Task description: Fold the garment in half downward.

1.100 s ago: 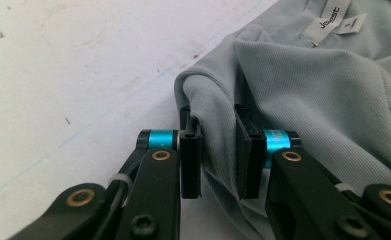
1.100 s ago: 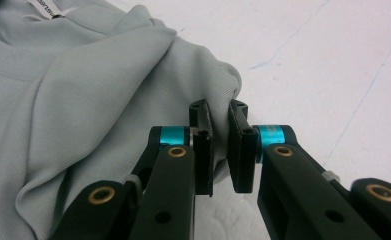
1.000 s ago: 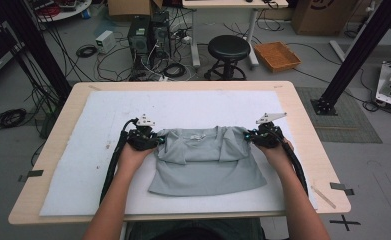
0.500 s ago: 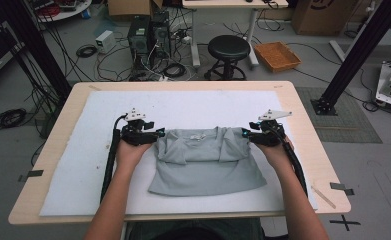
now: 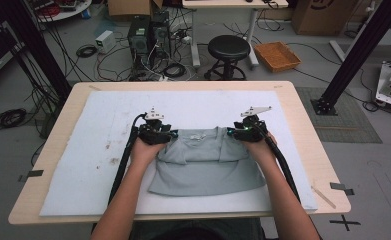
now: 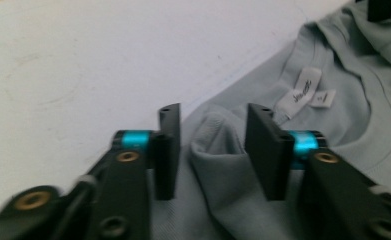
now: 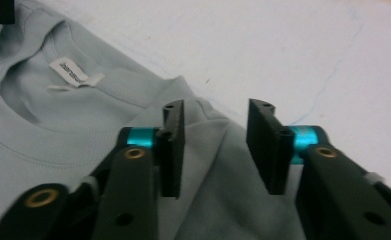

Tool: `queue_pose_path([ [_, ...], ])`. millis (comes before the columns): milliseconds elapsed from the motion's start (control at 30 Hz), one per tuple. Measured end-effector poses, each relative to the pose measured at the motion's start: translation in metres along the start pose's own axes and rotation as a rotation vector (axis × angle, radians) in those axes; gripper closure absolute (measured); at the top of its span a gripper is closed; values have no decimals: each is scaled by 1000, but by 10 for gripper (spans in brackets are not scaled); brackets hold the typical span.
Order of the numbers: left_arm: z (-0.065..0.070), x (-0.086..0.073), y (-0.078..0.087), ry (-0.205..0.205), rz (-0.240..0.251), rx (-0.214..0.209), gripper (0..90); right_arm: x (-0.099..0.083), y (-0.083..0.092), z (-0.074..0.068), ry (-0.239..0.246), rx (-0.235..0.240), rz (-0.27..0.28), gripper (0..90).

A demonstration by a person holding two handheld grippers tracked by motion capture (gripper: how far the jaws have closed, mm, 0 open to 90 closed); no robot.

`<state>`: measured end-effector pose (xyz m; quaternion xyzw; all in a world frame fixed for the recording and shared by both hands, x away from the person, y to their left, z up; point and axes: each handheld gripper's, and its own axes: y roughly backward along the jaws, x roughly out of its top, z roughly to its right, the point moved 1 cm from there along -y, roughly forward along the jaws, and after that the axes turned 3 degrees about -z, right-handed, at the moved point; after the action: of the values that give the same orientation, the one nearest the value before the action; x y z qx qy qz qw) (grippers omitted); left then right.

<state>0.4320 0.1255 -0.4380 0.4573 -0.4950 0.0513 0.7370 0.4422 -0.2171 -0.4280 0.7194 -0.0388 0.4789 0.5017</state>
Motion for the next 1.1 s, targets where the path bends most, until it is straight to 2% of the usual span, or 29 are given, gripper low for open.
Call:
queue_pose_path([
  [133, 6, -1, 3, -55, -11, -4, 799, -5, -6, 0, 3, 31, -57, 782],
  [167, 7, -1, 5, -66, -4, -6, 828, -6, -5, -1, 8, 28, -56, 815],
  [300, 14, -3, 11, -89, 7, -32, 847, -10, 4, -7, 40, 33, -24, 897],
  [367, 17, -5, 15, -100, 19, -47, 848, -12, 8, -8, 31, 64, -7, 900],
  [533, 23, -6, 29, -107, 68, -77, 853, -15, 16, -10, 37, 69, 21, 900],
  [567, 24, -6, 31, -109, 70, -78, 853, -15, 20, -8, 2, 62, 50, 818],
  [633, 25, -6, 35, -113, 80, -83, 853, -13, 20, -4, -30, 52, 79, 704],
  [667, 26, -6, 36, -109, 86, -90, 854, -13, 19, -2, -52, 51, 86, 691],
  [767, 29, -6, 40, -116, 98, -103, 854, -10, 13, 2, -73, 43, 66, 655],
  [867, 33, -7, 43, -124, 105, -121, 854, -9, 4, 5, -87, 36, 46, 642],
  [967, 36, -9, 46, -124, 109, -137, 855, -9, -5, 5, -80, 40, 37, 652],
  [1067, 38, -10, 49, -129, 116, -147, 855, -8, -11, 3, -65, 42, 19, 724],
  [1100, 38, -11, 49, -125, 121, -149, 855, -8, -13, 2, -56, 44, 8, 782],
])
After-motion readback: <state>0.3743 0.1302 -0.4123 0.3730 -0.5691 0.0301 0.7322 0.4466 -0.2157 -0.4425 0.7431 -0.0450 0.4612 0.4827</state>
